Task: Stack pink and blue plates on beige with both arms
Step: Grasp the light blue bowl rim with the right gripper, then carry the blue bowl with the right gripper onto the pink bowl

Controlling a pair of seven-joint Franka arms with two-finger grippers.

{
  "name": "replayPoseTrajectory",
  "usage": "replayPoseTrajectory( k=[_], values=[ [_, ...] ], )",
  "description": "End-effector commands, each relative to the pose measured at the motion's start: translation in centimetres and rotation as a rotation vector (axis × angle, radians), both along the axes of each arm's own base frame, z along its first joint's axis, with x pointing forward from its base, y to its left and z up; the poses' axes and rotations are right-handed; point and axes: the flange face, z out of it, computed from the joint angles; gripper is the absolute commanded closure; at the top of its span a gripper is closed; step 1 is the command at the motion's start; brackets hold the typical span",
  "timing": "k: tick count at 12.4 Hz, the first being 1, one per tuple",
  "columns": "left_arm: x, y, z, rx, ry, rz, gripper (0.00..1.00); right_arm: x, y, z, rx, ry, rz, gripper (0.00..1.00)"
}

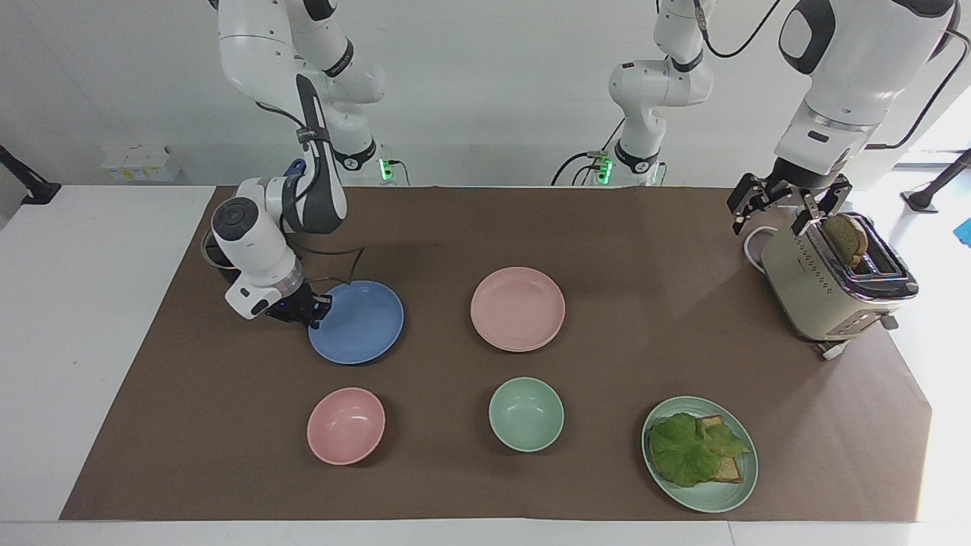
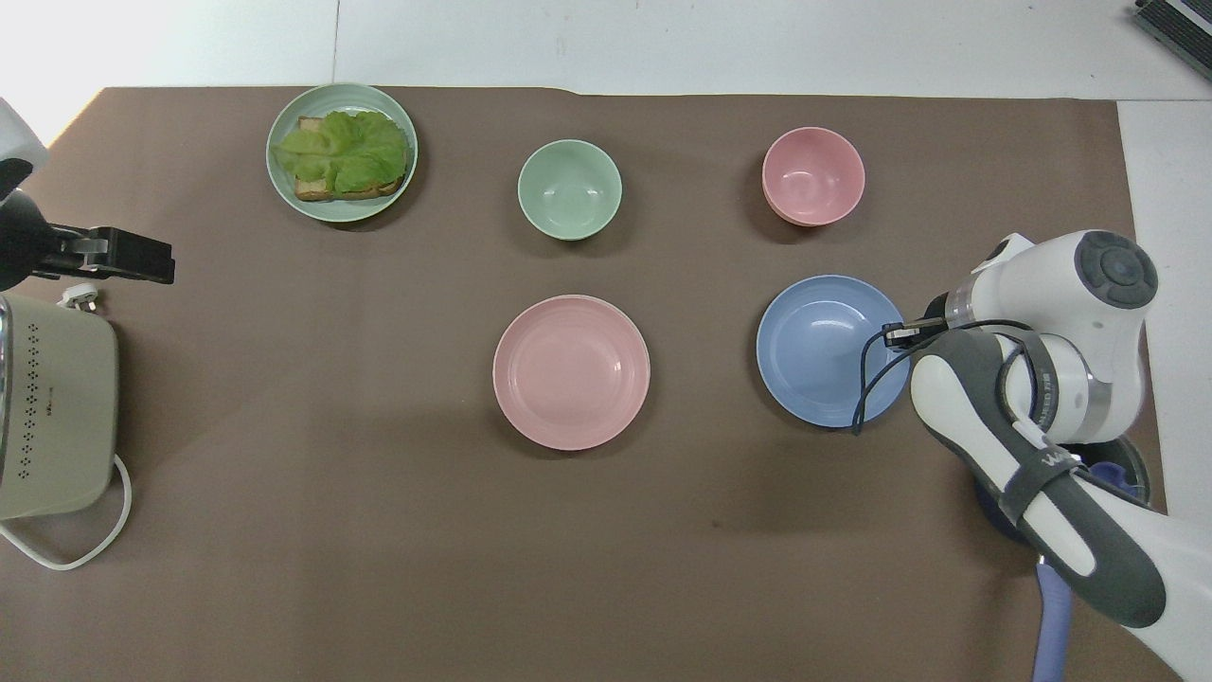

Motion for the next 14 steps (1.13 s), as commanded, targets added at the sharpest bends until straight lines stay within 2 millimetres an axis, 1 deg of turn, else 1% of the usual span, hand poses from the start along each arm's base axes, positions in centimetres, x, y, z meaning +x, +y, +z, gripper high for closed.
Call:
replayPoseTrajectory(
  k=[1, 3, 5, 8, 9, 10, 12, 13, 14],
  values=[
    [-0.3, 0.3, 0.2, 0.014, 0.007, -0.004, 0.00, 0.0, 0.4, 1.2, 0.020, -0.025, 0.018, 1.00],
    [-0.3, 0.3, 0.2, 0.014, 0.007, -0.004, 0.00, 0.0, 1.4, 3.3, 0.046, -0.057, 0.007, 1.00],
    [-0.3, 0.4, 0.1, 0.015, 0.010, -0.002, 0.00, -0.3, 2.3, 5.1, 0.082, -0.064, -0.006, 1.00],
    [-0.3, 0.4, 0.2, 0.014, 0.007, -0.002, 0.00, 0.3, 4.8, 9.1, 0.118, -0.072, 0.015, 1.00],
    [-0.3, 0.4, 0.2, 0.014, 0.007, -0.002, 0.00, 0.5, 5.4, 9.7, 0.147, -0.072, 0.002, 1.00],
    [-0.3, 0.3, 0.2, 0.014, 0.007, -0.004, 0.00, 0.6, 6.3, 10.2, 0.177, -0.079, -0.003, 1.00],
    [-0.3, 0.4, 0.1, 0.015, 0.010, -0.002, 0.00, 0.6, 8.5, 10.5, 0.207, -0.090, -0.013, 1.00],
    [-0.3, 0.4, 0.1, 0.015, 0.010, -0.002, 0.00, 0.5, 10.1, 10.6, 0.210, -0.086, -0.018, 1.00],
    [-0.3, 0.4, 0.1, 0.015, 0.010, -0.002, 0.00, 0.1, 12.3, 10.7, 0.215, -0.080, -0.028, 1.00]
  ],
)
